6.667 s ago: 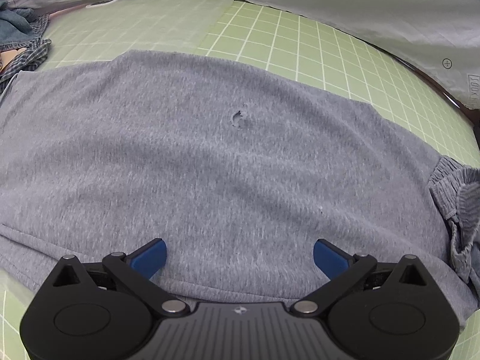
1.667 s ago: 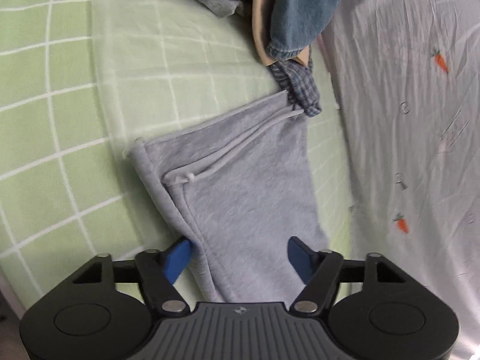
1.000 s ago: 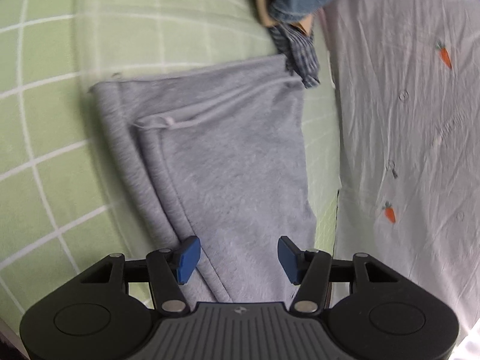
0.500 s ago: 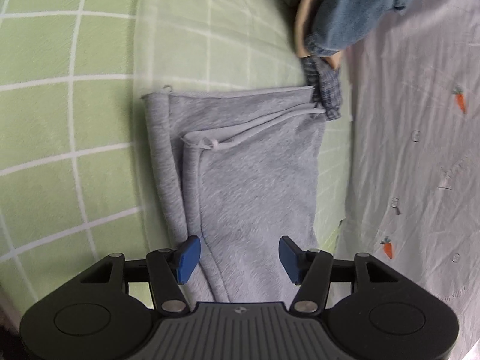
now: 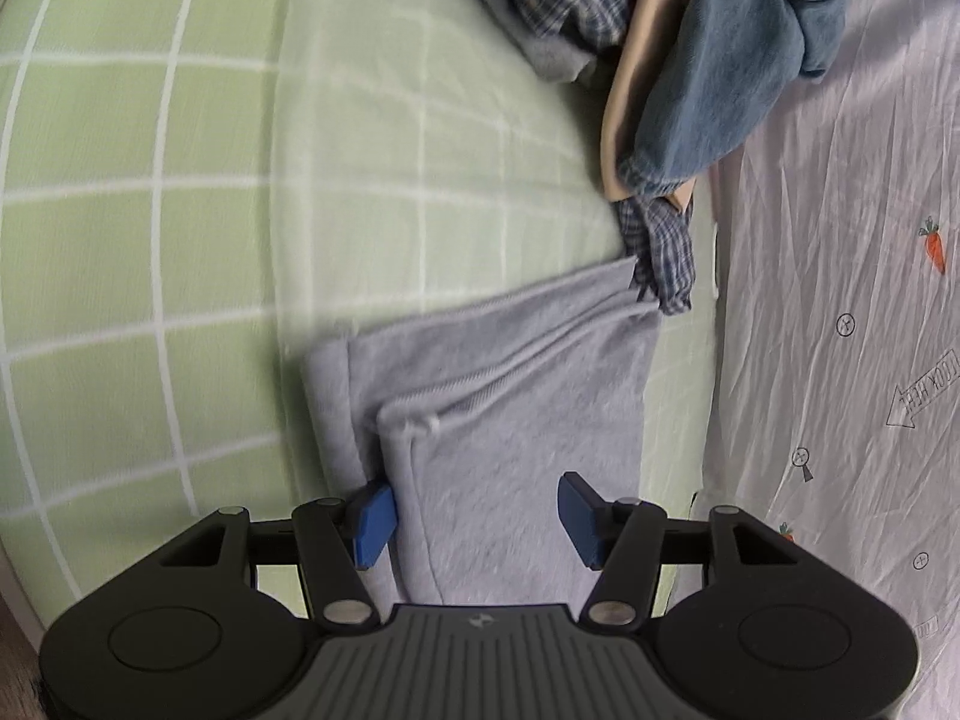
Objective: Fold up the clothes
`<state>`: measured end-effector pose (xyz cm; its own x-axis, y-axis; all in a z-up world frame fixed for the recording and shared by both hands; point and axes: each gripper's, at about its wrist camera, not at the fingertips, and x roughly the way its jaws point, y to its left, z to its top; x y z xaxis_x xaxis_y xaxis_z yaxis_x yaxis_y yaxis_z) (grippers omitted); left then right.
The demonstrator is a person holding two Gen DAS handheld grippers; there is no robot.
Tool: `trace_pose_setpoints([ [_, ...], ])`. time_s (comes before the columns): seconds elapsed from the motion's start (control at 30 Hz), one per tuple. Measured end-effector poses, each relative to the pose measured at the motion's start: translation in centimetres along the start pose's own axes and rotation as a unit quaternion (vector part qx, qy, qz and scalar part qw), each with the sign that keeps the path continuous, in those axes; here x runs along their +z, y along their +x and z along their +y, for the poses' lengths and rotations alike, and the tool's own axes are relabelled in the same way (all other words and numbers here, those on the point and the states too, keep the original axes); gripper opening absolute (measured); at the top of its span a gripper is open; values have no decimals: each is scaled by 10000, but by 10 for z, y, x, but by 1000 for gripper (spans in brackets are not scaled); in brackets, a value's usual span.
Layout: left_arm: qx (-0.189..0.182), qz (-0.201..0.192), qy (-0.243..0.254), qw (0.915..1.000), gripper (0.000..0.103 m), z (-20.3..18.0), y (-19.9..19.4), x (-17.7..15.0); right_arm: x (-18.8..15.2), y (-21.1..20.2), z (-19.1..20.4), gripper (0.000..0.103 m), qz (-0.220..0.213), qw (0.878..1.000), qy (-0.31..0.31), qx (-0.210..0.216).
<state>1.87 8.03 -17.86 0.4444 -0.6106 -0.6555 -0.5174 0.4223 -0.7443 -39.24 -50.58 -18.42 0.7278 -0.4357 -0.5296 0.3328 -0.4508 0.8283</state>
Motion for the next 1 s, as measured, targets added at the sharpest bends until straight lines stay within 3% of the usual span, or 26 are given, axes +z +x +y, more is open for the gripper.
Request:
trace_pose_setpoints([
  [0.1, 121, -46, 292, 9995, 53, -5, 1, 1, 0, 0, 3, 102, 1, 9999, -114, -57],
  [0.13, 227, -86, 403, 9989, 42, -7, 1, 1, -1, -1, 6, 99, -50, 9996, -222, -176],
  [0.2, 421, -180, 616, 9970, 14, -10, 1, 0, -2, -2, 14, 71, -116, 9973, -606, -397],
  [0.23, 486, -251, 708, 9960, 0, -10, 0, 0, -2, -2, 20, 63, -131, 9948, -876, -500],
  [0.3, 566, -386, 890, 9937, 1, -12, -1, 0, -3, -2, 28, 30, -159, 9892, -1308, -642],
  [0.37, 471, -498, 1045, 9922, 1, -17, -5, 1, -2, -4, 31, 6, -179, 9883, -1398, -574],
  [0.53, 8, -794, 1123, 9905, 1, -33, -29, 9, -4, -28, 41, 3, -388, 9842, -1707, -260],
  [0.67, -346, -1060, 1411, 9837, 1, -48, -65, 3, -6, -57, 48, 3, -573, 9775, -2027, -84],
  [0.77, 48, -1121, 1897, 9754, 2, -45, -70, -1, -6, -67, 46, 3, -607, 9683, -2396, -358],
  [0.83, 719, -1173, 2209, 9655, 3, -36, -54, -3, -5, -55, 37, 6, -326, 9586, -2665, -946],
  [0.9, 1174, -1107, 2295, 9599, 6, -24, -46, -2, -8, -43, 28, 24, -94, 9506, -2755, -1427],
  [0.97, 1289, -1107, 2260, 9592, 31, -17, -48, -4, -15, -38, 26, 39, 12, 9414, -2927, -1676],
  [1.0, 1283, -1105, 2302, 9583, 39, -16, -49, -5, -19, -38, 28, 53, 7, 9370, -3054, -1694],
])
